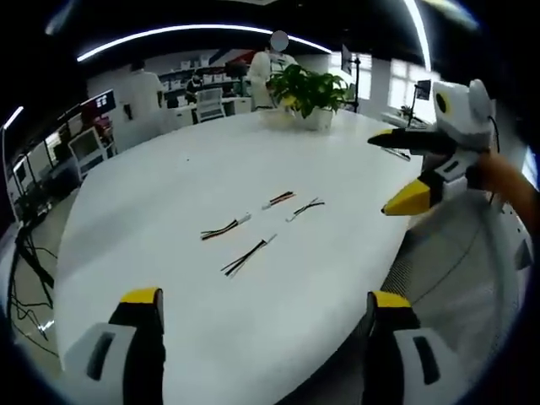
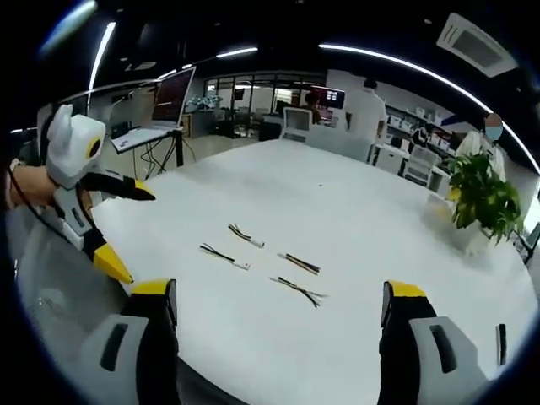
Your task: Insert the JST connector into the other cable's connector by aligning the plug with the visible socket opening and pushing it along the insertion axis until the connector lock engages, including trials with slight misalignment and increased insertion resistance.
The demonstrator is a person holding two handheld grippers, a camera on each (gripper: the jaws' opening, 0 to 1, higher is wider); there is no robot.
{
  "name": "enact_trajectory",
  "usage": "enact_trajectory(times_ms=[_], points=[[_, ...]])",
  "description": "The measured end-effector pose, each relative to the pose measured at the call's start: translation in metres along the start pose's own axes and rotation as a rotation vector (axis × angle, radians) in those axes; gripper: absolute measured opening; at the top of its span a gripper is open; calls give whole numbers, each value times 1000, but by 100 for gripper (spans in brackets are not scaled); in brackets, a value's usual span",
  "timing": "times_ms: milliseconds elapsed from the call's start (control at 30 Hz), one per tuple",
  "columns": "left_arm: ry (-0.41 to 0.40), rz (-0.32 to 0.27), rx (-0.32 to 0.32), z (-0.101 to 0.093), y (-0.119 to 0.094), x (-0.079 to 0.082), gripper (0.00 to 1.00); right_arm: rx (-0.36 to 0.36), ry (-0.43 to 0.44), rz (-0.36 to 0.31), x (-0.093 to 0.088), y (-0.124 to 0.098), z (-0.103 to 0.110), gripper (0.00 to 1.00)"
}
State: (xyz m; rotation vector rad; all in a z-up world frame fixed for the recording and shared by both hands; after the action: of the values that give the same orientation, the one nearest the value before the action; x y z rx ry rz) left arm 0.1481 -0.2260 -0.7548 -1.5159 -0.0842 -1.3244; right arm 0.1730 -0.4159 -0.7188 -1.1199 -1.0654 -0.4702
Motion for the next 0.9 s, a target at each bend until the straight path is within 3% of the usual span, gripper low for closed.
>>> enact_trajectory(times_ms=[367, 433, 467, 500, 567, 767, 900], points=[[19, 0, 7, 9, -2, -5, 95, 1, 38, -1, 3, 8, 6, 100], [78, 55, -7, 9, -4, -13, 96, 12, 62, -10, 6, 11, 6, 100], [108, 116, -4, 11, -5, -20, 96, 21, 83, -24, 8, 12, 7, 100], [125, 125, 6, 14, -5, -21, 96, 24, 95, -25, 9, 13, 7, 100], [123, 74, 11, 17, -4, -13, 97, 22, 124, -41, 11, 14, 5, 100], [54, 14, -13, 22, 1, 6, 95, -10, 134, -64, 16, 10, -5, 100], [30, 22, -31, 25, 2, 4, 96, -17, 125, -59, 15, 9, -10, 100]])
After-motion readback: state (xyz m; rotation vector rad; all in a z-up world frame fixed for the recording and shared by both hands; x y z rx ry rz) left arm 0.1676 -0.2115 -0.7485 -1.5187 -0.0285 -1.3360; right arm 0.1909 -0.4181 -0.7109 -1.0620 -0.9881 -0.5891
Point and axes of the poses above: the point that each gripper's makers call its tool centre point, and the gripper's own axes: y roughly forward along the fingers, z roughly to its left, x roughly out of its top, the point moved 2 cm from there along -y, roughly backward along the fingers, and after that the axes turned 11 degrees about y, right-handed, at the moved point
